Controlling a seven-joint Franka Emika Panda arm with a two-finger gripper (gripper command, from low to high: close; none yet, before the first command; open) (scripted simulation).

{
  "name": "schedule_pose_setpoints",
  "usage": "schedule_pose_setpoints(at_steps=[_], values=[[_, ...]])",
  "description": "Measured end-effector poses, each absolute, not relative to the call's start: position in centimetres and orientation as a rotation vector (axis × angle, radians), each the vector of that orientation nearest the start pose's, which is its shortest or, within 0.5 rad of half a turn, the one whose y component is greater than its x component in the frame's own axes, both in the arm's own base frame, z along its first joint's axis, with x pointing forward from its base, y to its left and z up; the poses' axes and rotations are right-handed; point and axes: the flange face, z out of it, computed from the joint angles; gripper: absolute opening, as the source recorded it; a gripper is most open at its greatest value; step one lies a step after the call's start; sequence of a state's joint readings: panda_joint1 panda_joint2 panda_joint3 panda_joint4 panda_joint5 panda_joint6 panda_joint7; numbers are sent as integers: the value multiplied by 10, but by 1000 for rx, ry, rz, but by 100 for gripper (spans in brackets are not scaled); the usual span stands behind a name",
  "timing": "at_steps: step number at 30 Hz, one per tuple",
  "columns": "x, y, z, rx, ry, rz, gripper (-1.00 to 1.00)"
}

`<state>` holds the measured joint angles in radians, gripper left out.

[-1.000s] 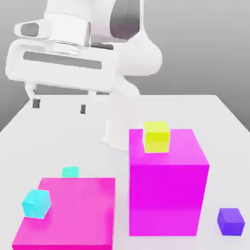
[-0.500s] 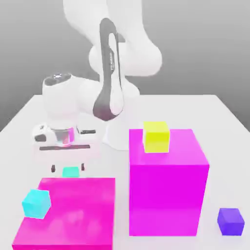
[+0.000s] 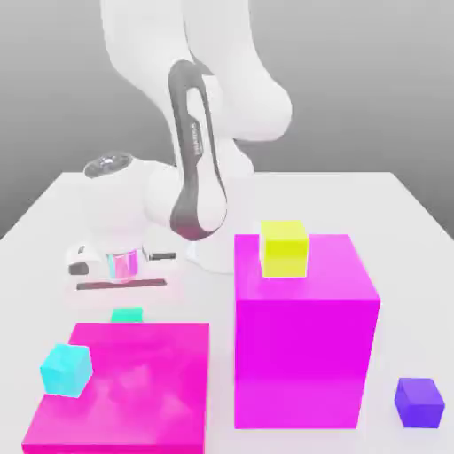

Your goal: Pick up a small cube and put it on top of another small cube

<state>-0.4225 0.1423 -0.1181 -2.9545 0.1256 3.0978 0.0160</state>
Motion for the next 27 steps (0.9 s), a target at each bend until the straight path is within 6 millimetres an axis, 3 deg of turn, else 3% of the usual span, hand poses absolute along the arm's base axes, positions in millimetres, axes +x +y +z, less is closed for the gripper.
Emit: schedule_pose_setpoints(at_steps=[8,13,17,21,27], values=[[259,-172,190,-2963,1048,4,-100],[309,-162,227,-2941,1065,16,-100],[355,-130,272,-2925,1091,18,-100],[390,-87,325,-2907,1114,23,-100],[407,-2,409,-2888,1167,28,-100]])
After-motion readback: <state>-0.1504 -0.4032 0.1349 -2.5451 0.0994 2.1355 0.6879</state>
